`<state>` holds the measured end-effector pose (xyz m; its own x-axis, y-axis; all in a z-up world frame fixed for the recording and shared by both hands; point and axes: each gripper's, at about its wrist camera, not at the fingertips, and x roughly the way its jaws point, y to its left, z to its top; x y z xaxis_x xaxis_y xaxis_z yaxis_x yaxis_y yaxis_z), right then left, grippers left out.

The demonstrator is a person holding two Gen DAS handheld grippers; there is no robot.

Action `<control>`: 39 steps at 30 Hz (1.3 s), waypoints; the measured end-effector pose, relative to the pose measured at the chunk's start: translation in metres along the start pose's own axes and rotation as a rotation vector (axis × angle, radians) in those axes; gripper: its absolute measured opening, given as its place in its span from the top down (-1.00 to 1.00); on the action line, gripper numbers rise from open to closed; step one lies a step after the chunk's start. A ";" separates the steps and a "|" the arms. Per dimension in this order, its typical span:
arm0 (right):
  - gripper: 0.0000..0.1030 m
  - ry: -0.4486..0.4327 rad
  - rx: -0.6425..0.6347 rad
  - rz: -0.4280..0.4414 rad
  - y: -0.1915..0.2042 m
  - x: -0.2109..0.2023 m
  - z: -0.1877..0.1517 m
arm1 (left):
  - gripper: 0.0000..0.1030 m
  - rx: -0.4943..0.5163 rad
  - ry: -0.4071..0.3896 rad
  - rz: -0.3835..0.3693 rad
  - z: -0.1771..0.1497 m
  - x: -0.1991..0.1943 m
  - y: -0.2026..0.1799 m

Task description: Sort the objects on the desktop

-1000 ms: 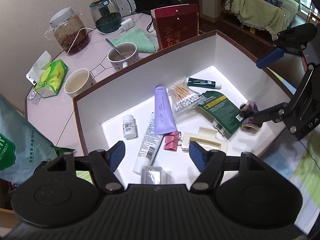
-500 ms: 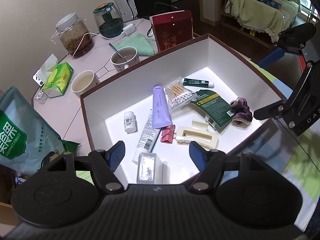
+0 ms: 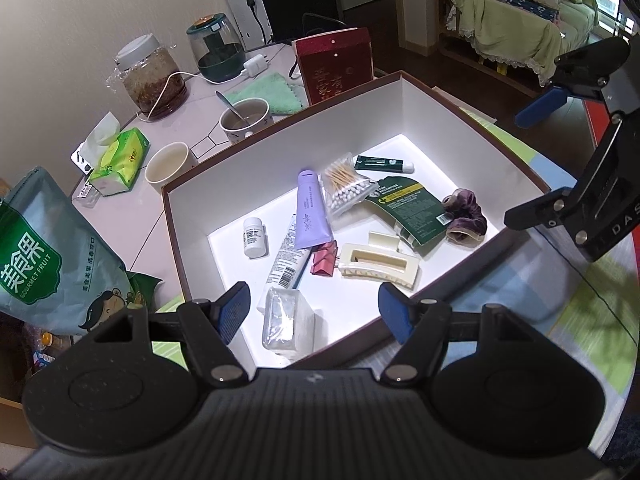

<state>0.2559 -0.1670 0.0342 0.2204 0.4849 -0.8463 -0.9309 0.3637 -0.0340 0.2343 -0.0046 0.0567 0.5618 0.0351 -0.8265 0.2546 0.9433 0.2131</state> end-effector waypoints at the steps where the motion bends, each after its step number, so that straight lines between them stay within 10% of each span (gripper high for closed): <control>1: -0.90 -0.001 0.000 -0.001 0.001 -0.001 -0.001 | -0.31 0.001 -0.001 0.001 -0.001 -0.002 -0.001; 39: -0.90 -0.112 0.056 0.009 0.032 -0.054 -0.030 | -0.57 -0.042 -0.101 0.056 -0.044 -0.067 -0.021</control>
<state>0.2050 -0.2055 0.0629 0.2459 0.5730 -0.7818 -0.9158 0.4015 0.0062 0.1564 -0.0125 0.0843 0.6512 0.0565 -0.7568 0.1884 0.9540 0.2333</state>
